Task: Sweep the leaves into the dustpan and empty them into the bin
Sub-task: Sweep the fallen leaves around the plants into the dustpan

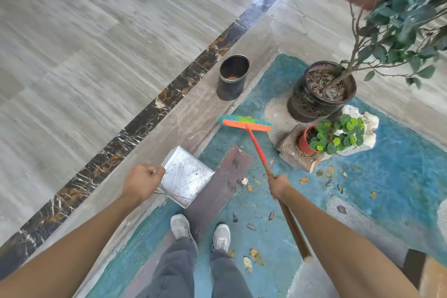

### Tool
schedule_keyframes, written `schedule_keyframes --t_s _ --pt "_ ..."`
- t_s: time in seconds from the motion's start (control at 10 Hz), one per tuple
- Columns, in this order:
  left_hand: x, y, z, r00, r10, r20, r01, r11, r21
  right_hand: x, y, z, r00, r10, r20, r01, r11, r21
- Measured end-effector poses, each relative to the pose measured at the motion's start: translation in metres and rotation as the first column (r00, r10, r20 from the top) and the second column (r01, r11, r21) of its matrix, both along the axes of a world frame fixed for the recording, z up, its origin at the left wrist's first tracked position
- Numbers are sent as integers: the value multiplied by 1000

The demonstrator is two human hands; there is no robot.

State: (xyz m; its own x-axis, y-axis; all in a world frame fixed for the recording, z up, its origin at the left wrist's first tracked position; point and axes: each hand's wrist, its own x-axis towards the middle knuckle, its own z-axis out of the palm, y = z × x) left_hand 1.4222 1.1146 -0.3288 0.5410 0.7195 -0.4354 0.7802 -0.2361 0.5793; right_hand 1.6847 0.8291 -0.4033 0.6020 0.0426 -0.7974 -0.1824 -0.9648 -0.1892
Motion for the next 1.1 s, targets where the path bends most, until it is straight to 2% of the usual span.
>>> schedule_keyframes --t_s 0.3,0.5,0.7,0.8,0.9,1.0,1.1 --pt "43 -5 -12 996 81 25 -81 997 -8 58 59 -18 986 152 65 -154 988 29" --pt "57 -14 -29 998 50 48 -51 999 14 74 71 -60 982 189 -9 -189 982 -30" --pt "62 -25 -35 1000 12 23 -12 1000 4 64 33 -70 966 237 -102 -250 960 -129" --pt "66 -35 -36 1000 -14 -17 14 1000 -9 52 -6 -73 969 225 -104 -237 963 -125" --pt "70 -45 -37 999 -38 -31 37 998 -41 34 -49 -80 944 298 -140 -321 928 -188" --pt "70 -50 -35 998 -54 -25 52 997 -58 11 -89 -80 981 184 -59 -190 976 -110" --pt "65 -51 -32 998 -58 -38 56 996 -68 0 -109 -77 982 183 -38 -187 976 -109"
